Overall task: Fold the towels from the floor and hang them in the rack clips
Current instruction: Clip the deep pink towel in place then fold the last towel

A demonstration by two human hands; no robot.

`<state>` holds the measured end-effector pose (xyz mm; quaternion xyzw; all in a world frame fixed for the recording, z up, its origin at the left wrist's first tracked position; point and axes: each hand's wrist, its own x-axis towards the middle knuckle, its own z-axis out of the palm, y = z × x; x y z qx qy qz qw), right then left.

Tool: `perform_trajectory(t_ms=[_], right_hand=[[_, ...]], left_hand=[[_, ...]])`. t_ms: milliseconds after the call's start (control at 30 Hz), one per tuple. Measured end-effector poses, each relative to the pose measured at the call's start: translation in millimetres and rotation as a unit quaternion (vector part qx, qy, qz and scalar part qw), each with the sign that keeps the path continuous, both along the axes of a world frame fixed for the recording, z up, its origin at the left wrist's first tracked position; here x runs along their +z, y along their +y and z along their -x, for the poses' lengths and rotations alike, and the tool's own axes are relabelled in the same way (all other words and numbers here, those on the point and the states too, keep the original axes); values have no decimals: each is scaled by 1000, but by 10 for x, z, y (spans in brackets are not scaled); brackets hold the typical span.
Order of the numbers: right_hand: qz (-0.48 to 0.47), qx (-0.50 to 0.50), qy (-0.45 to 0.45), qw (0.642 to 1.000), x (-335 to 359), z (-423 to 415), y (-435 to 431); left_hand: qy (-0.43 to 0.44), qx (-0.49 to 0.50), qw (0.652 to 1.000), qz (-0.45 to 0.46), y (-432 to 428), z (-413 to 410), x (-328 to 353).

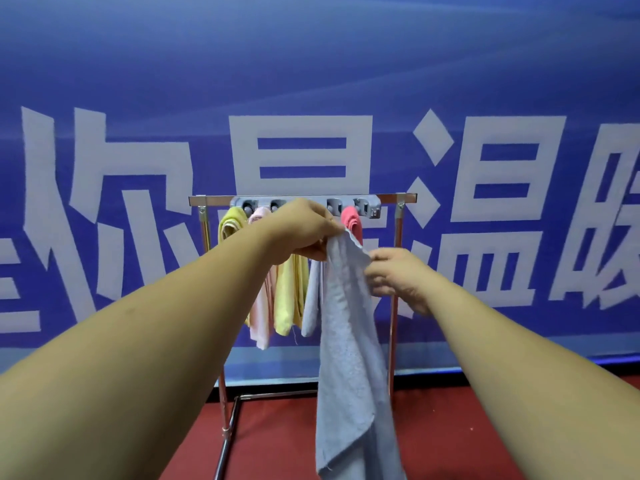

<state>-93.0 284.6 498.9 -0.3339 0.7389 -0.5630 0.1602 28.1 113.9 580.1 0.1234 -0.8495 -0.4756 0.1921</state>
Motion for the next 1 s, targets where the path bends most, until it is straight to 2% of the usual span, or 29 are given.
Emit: perform_trajectory(t_ms=[33, 100, 300, 400, 500, 600, 700, 867, 1000], right_hand=[[45, 39, -41, 997, 78, -34, -39], [79, 74, -52, 993, 196, -73, -109], [63, -16, 45, 997, 257, -46, -353], [97, -27, 46, 994, 322, -76, -463], [187, -15, -31, 982, 463, -134, -540], [239, -25, -66, 968, 608, -95, -543], [226, -48, -52, 972, 642, 23, -504], [205, -173, -25, 963, 542, 304, -374], [193, -224, -23, 955, 407, 442, -278]], left_hand=[[-11, -23, 1000, 0, -23, 28, -21], [-33, -67, 997, -3, -87, 84, -68], [-36, -114, 992, -48, -349, 134, -238], [-63, -92, 994, -8, -473, 81, -369], [-107, -64, 991, 45, -573, 21, -541], [-111, -28, 992, 57, -691, -23, -658], [-97, 17, 992, 74, -816, -74, -677], [-100, 49, 985, 134, -983, -160, -594], [-106, 47, 987, 113, -1079, -175, -546]])
